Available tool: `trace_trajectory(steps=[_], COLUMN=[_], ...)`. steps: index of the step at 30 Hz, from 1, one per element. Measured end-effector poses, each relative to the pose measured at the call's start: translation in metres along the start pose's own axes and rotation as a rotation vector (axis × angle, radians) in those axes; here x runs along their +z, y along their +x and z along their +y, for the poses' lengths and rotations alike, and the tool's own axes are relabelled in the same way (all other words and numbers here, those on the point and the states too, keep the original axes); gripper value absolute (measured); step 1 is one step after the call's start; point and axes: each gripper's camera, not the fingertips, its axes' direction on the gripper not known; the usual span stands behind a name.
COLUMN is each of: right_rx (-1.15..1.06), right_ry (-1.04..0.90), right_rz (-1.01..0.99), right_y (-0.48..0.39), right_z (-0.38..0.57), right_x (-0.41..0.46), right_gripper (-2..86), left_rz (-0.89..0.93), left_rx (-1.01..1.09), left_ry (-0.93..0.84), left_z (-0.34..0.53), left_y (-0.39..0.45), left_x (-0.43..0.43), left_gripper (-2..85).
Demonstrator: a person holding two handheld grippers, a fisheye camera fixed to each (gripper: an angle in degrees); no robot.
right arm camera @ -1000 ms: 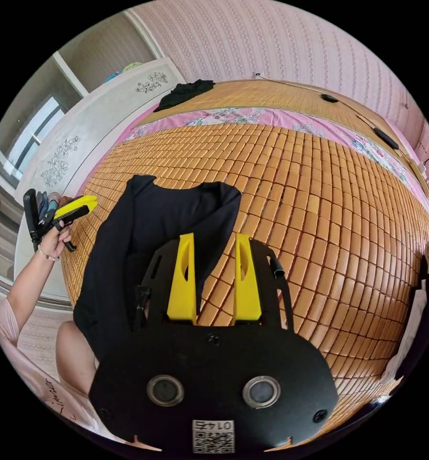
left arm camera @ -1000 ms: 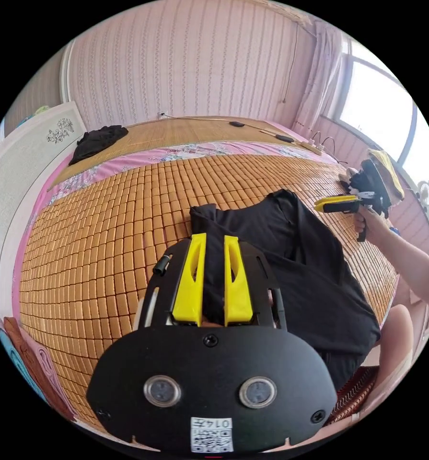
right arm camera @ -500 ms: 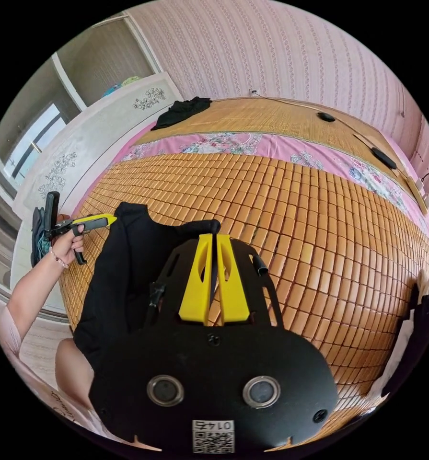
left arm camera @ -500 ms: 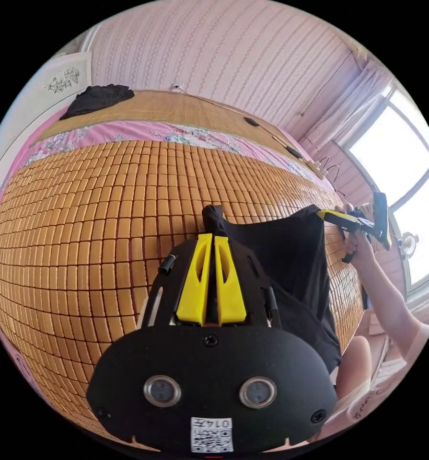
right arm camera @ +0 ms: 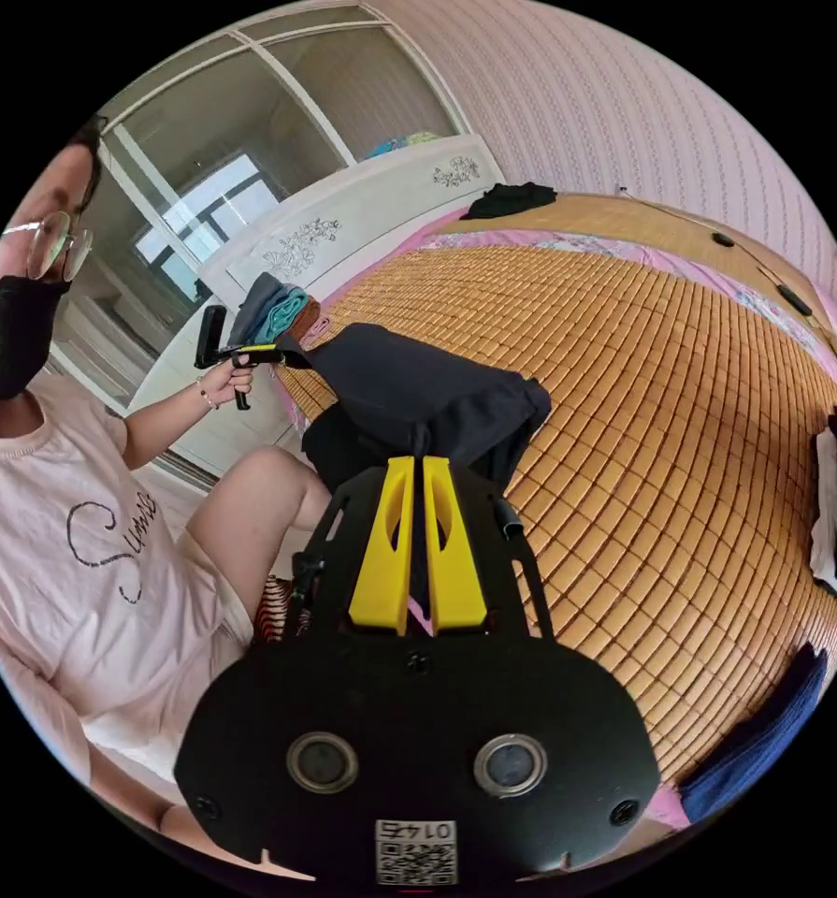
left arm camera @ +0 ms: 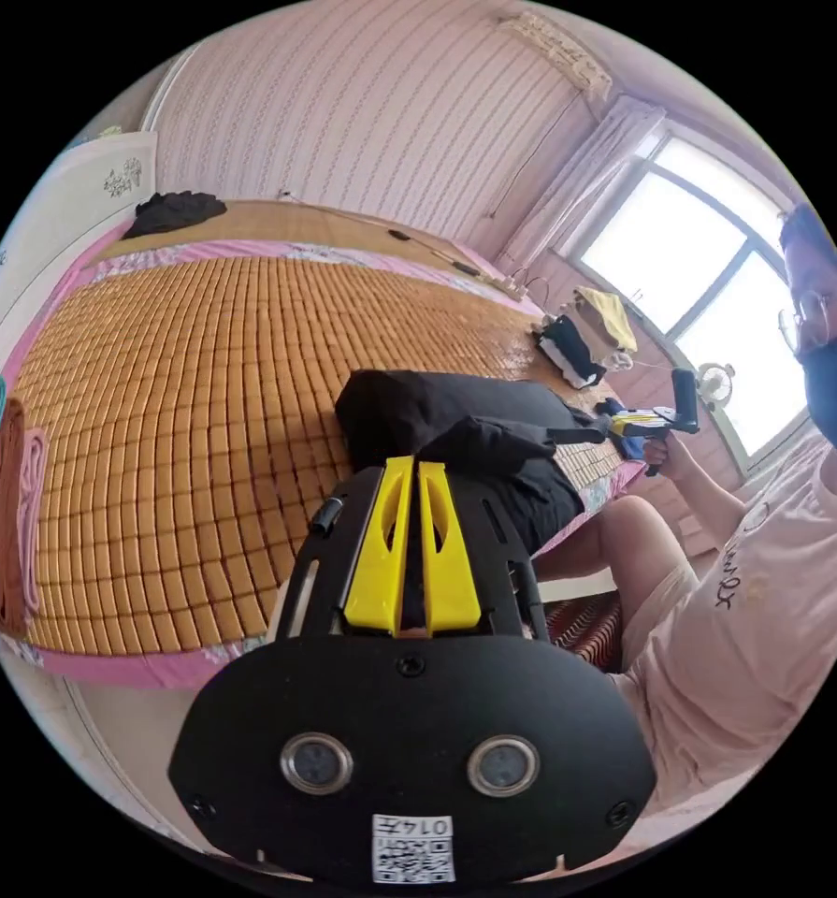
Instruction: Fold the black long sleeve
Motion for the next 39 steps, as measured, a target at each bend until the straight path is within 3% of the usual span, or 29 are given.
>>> trace_trajectory(steps=[3,6,9,15,20,22,25,30,34,36,39], right_rx=[0.088,0.080,-0.004,-0.267,-0.433,-0.464,-0.467,-0.374,-0.300,-0.299,-0.240], right_ry=[-0.162,-0.232,-0.201,-0.247,-0.517,-0.649,-0.717,-0.682,-0.707,-0.645,-0.403], right_rz=[-0.043,0.016,0.129,0.256,0.441,0.455,0.406,0.427,0.333,0.358,0.340], right_y=[-0.023,-0.042,-0.064,-0.120,-0.145,-0.139,-0.141,-0.118,-0.097,-0.095,-0.091], right_z=[0.041,0.043,0.009,-0.118,-0.198,-0.202,-0.222,-0.238,-0.234,-0.227,-0.197], right_x=[0.050,0.066,0.066,0.131,0.241,0.276,0.277,0.281,0.282,0.264,0.197], right_gripper=[5.0,6.6,3.9,0.0,-0.4,-0.6,-0.8,-0.7,-0.7,-0.8,-0.7], left_rz=[-0.141,-0.158,-0.091,-0.057,-0.108,-0.145,-0.077,-0.077,-0.092,-0.095,-0.030], left_rx=[-0.083,-0.075,0.028,0.169,0.219,0.242,0.227,0.284,0.321,0.327,0.360], left_ry=[-0.036,-0.011,0.054,-0.034,-0.107,-0.210,-0.194,-0.220,-0.219,-0.211,-0.102], left_z=[0.052,0.065,0.060,0.051,0.065,0.074,0.083,0.102,0.115,0.121,0.129], left_y=[0.011,0.036,0.085,0.183,0.215,0.219,0.225,0.246,0.261,0.271,0.290], left_x=[0.006,0.001,0.012,0.098,0.138,0.158,0.161,0.169,0.175,0.176,0.165], left_gripper=[-0.9,-0.9,-1.0,-1.0,-1.0,-1.0,-1.0,-1.0,-0.9,-0.8,-0.1])
